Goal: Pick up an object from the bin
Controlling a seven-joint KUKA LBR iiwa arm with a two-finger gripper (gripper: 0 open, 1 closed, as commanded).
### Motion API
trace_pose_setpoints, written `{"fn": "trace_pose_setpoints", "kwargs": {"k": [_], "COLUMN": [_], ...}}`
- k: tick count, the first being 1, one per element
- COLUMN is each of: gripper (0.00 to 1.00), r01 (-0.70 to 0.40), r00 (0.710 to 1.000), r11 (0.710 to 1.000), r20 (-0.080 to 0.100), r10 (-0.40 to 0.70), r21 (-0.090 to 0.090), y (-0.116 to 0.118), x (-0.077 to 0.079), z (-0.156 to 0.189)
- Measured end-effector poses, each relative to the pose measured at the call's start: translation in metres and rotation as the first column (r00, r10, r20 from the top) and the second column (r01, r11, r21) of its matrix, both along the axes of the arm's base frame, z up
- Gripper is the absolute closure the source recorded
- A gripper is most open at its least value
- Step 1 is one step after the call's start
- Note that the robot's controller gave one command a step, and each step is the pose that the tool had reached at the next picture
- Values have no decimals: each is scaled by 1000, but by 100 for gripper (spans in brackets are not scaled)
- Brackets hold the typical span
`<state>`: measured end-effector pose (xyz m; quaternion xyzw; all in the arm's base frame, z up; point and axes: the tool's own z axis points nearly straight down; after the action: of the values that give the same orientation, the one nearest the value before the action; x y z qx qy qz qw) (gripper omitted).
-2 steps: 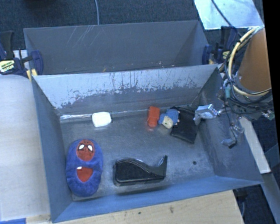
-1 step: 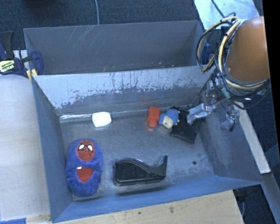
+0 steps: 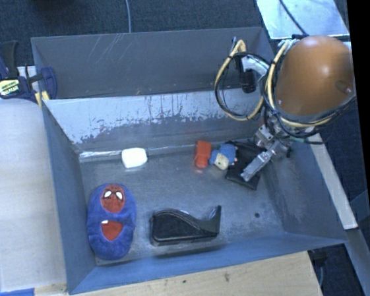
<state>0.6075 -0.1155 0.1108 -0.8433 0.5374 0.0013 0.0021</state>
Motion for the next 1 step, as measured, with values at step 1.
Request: {"fn": "trace_pose_setpoints", "kwargs": {"k": [1], "gripper": [0], "r01": [3], "r00": [1000], "r11": [1000], "r20": [0], "r10": [-3], "r21": [0], "y": [-1], "x": [0], "z": [1]}}
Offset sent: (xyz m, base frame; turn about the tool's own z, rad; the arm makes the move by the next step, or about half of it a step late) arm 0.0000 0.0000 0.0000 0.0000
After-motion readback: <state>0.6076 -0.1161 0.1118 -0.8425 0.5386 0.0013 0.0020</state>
